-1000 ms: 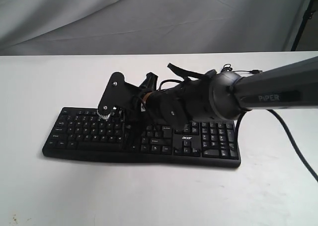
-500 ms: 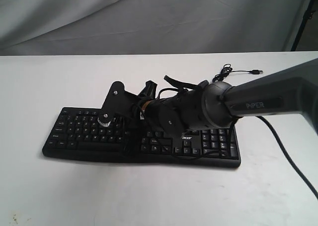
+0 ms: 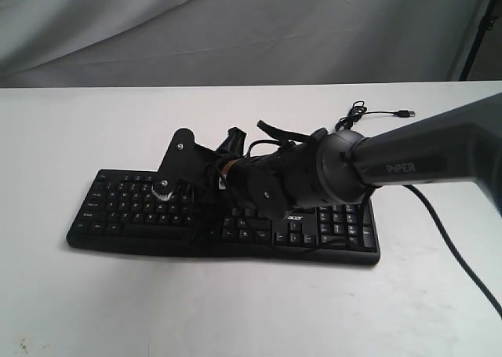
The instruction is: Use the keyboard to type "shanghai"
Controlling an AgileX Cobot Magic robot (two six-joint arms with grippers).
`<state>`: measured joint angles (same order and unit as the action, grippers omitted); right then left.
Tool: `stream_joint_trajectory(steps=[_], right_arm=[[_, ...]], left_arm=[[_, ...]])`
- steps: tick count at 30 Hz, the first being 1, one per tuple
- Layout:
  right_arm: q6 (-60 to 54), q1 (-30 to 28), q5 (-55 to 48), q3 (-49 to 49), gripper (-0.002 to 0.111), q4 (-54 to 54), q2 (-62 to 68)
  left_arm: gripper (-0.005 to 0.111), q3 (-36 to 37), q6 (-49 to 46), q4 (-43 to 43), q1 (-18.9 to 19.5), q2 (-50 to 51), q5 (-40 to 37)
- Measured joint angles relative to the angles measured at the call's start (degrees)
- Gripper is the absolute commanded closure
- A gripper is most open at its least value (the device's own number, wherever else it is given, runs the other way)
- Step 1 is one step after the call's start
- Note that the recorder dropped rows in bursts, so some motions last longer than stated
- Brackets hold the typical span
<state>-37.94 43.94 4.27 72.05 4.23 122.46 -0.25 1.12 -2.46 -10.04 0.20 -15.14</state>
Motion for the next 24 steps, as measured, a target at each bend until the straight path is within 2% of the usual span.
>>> stream_joint_trajectory(steps=[24], right_arm=[[0.14, 0.00, 2.14, 0.00, 0.108, 3.33, 2.71]], left_arm=[[0.107, 0.00, 0.00, 0.00, 0.00, 0.00, 0.00]])
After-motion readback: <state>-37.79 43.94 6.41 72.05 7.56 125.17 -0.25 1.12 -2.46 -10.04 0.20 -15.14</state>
